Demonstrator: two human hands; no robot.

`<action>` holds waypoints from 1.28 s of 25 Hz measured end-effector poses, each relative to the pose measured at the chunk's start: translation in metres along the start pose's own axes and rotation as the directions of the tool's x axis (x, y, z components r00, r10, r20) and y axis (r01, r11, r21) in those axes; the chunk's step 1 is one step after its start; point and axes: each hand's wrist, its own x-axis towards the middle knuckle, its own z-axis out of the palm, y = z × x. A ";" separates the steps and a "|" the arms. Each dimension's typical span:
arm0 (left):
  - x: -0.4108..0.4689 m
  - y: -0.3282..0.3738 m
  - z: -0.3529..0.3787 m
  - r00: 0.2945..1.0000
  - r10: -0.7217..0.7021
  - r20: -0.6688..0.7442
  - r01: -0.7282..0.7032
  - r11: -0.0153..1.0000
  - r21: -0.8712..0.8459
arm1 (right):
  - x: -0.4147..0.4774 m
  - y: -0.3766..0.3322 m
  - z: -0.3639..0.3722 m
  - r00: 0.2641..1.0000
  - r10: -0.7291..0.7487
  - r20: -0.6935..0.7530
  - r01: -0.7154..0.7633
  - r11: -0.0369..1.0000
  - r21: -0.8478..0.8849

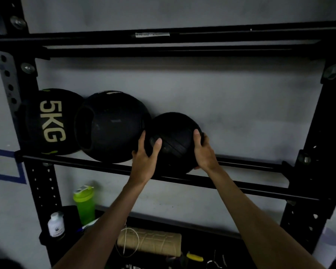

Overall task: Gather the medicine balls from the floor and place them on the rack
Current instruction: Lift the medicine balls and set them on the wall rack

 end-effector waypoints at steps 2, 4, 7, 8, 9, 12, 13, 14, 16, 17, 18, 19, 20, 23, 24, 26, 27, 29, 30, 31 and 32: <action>-0.001 0.001 0.001 0.999 -0.034 0.006 0.034 0.999 -0.003 | 0.001 0.002 -0.004 1.000 0.014 0.026 -0.014 1.000 0.016; -0.006 0.003 0.000 0.998 -0.052 0.018 0.052 0.999 -0.010 | -0.009 0.007 -0.009 1.000 -0.001 0.019 0.000 1.000 0.024; -0.023 0.005 -0.003 0.999 -0.018 -0.032 0.017 1.000 -0.011 | -0.050 0.021 -0.014 0.980 -0.185 -0.075 0.181 0.982 -0.060; -0.034 0.004 -0.002 0.999 -0.003 -0.054 0.004 1.000 0.011 | -0.065 0.029 -0.016 0.962 -0.249 -0.111 0.240 0.967 -0.090; -0.047 0.002 0.000 0.997 0.012 -0.070 -0.009 0.999 0.048 | -0.084 0.037 -0.017 0.942 -0.306 -0.139 0.292 0.950 -0.113; -0.097 -0.009 0.007 0.997 0.052 -0.055 -0.044 0.988 0.145 | -0.145 0.057 -0.021 0.926 -0.356 -0.123 0.323 0.919 -0.227; -0.117 -0.015 0.010 0.999 0.052 -0.013 -0.049 0.983 0.174 | -0.166 0.066 -0.024 0.938 -0.336 -0.084 0.304 0.916 -0.262; -0.135 -0.024 0.014 0.998 0.046 0.050 -0.055 0.977 0.207 | -0.186 0.077 -0.026 0.951 -0.306 -0.043 0.281 0.914 -0.292; -0.175 -0.045 0.021 0.985 0.021 0.173 -0.068 0.961 0.270 | -0.225 0.109 -0.033 0.972 -0.234 0.024 0.227 0.906 -0.357; -0.194 -0.058 0.024 0.975 0.009 0.220 -0.074 0.954 0.289 | -0.243 0.126 -0.037 0.981 -0.189 0.043 0.190 0.896 -0.400; -0.216 -0.072 0.030 0.964 -0.007 0.267 -0.076 0.950 0.301 | -0.263 0.146 -0.041 0.990 -0.128 0.054 0.139 0.883 -0.448; -0.240 -0.088 0.035 0.948 -0.038 0.315 -0.070 0.943 0.325 | -0.283 0.166 -0.046 0.996 -0.063 0.061 0.085 0.868 -0.489; -0.264 -0.103 0.041 0.931 -0.080 0.357 -0.058 0.931 0.361 | -0.304 0.185 -0.051 0.998 -0.002 0.071 0.038 0.853 -0.521; -0.332 -0.142 0.063 0.868 -0.187 0.459 -0.021 0.912 0.411 | -0.362 0.240 -0.067 0.981 0.161 0.107 -0.075 0.827 -0.557; -0.352 -0.149 0.069 0.844 -0.219 0.490 -0.009 0.907 0.421 | -0.378 0.256 -0.072 0.968 0.222 0.115 -0.120 0.814 -0.568; -0.389 -0.162 0.084 0.792 -0.261 0.553 0.001 0.905 0.425 | -0.406 0.286 -0.081 0.926 0.350 0.141 -0.208 0.785 -0.584; -0.407 -0.169 0.094 0.757 -0.279 0.591 0.002 0.905 0.426 | -0.419 0.303 -0.085 0.905 0.397 0.151 -0.243 0.774 -0.584; -0.446 -0.182 0.111 0.680 -0.358 0.640 0.011 0.878 0.478 | -0.444 0.334 -0.096 0.864 0.476 0.166 -0.294 0.743 -0.601; -0.465 -0.191 0.119 0.650 -0.399 0.647 0.018 0.859 0.512 | -0.456 0.352 -0.102 0.841 0.510 0.181 -0.312 0.731 -0.607; -0.485 -0.203 0.127 0.628 -0.431 0.647 0.026 0.843 0.537 | -0.467 0.371 -0.108 0.816 0.543 0.199 -0.328 0.718 -0.614; -0.504 -0.214 0.134 0.604 -0.470 0.643 0.040 0.824 0.565 | -0.479 0.390 -0.113 0.788 0.577 0.214 -0.343 0.701 -0.625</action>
